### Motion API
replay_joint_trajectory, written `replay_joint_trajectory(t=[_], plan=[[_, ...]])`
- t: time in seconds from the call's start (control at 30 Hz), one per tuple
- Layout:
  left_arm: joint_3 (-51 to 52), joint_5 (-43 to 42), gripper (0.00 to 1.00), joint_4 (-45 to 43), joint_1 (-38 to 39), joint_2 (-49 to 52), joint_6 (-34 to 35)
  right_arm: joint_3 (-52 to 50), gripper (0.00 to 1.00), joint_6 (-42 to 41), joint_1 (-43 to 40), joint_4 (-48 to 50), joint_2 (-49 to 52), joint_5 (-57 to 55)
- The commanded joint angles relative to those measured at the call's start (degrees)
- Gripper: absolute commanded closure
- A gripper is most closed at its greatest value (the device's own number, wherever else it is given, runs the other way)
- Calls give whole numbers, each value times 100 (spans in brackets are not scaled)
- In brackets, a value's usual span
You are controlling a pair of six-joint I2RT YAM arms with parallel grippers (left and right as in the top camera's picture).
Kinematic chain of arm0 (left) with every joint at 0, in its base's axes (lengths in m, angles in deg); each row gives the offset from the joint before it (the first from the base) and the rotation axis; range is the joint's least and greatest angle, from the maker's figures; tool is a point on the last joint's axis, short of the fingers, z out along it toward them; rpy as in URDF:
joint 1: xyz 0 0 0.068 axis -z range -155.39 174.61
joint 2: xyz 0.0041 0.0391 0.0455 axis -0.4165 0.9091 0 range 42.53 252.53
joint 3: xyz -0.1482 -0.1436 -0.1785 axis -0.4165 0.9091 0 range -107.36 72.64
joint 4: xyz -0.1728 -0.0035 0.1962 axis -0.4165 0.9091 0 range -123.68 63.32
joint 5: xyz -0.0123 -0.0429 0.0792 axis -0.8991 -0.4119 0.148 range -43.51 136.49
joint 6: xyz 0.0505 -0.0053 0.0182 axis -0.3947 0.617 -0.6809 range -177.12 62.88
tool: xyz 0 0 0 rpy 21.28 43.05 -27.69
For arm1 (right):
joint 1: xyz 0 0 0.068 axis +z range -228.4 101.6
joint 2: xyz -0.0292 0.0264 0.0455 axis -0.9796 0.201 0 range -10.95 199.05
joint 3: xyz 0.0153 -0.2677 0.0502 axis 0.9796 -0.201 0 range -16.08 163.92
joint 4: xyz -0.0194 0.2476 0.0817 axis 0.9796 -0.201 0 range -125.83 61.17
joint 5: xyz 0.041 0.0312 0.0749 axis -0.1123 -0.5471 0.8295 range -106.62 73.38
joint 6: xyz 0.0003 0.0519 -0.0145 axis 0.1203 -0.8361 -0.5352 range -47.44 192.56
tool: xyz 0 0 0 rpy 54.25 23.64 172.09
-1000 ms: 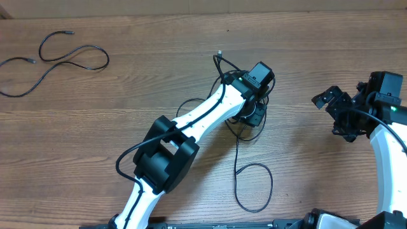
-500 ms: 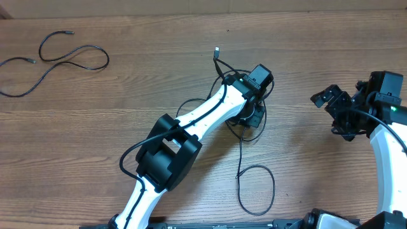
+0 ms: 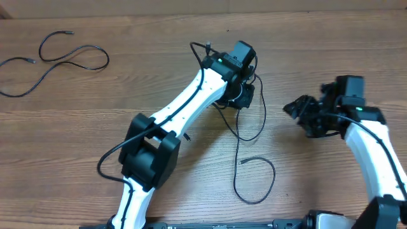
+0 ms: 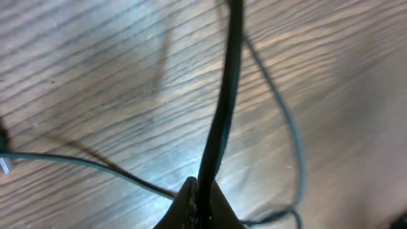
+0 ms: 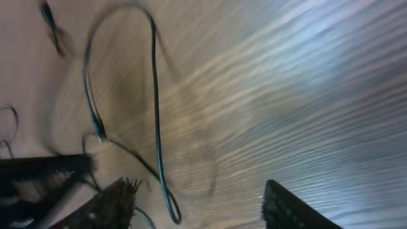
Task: Untangle cables
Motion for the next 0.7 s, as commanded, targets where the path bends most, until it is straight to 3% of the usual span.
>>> replay_joint_trajectory(t=[0.0, 0.23, 0.5, 0.67], plan=[[-164, -238, 96, -11, 35, -426, 61, -162, 42, 9, 387, 280, 269, 63], [-164, -214, 96, -39, 4, -874, -74, -208, 55, 7, 1069, 739, 837, 59], [-164, -177, 96, -24, -378, -1576, -330, -208, 95, 7, 1231, 1005, 1099, -315], [-164, -170, 96, 153, -581, -1843, -538, -83, 96, 17, 1023, 1268, 1102, -1300]])
